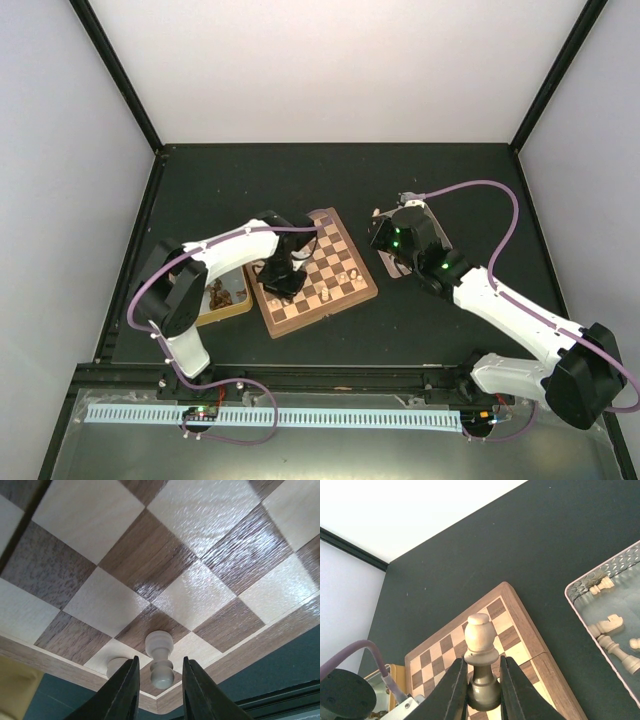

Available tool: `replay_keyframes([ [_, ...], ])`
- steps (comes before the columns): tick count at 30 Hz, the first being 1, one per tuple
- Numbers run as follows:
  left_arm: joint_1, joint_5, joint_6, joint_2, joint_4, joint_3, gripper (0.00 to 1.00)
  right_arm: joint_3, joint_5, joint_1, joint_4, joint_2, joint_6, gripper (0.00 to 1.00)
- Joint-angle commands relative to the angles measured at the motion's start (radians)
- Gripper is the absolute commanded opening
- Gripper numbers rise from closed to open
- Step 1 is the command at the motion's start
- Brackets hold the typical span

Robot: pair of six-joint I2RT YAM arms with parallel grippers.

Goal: Set up the chess pieces on the board
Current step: Place the chess piece on the chessboard.

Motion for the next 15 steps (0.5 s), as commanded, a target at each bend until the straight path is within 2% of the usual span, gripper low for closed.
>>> replay_keyframes([
  [1, -0.001, -0.019, 0.004, -0.022, -0.011, 0.051, 0.26, 0.008, 0.003, 0.003, 0.022, -0.007, -0.001, 0.15],
  [8, 0.018, -0.057, -0.053, -0.156, 0.043, 0.118, 0.35, -0.006, -0.061, 0.003, 0.075, -0.018, -0.114, 0.15],
  [15, 0.048, -0.104, -0.134, -0.439, 0.324, 0.088, 0.42, -0.005, -0.346, 0.005, 0.232, -0.031, -0.397, 0.14],
])
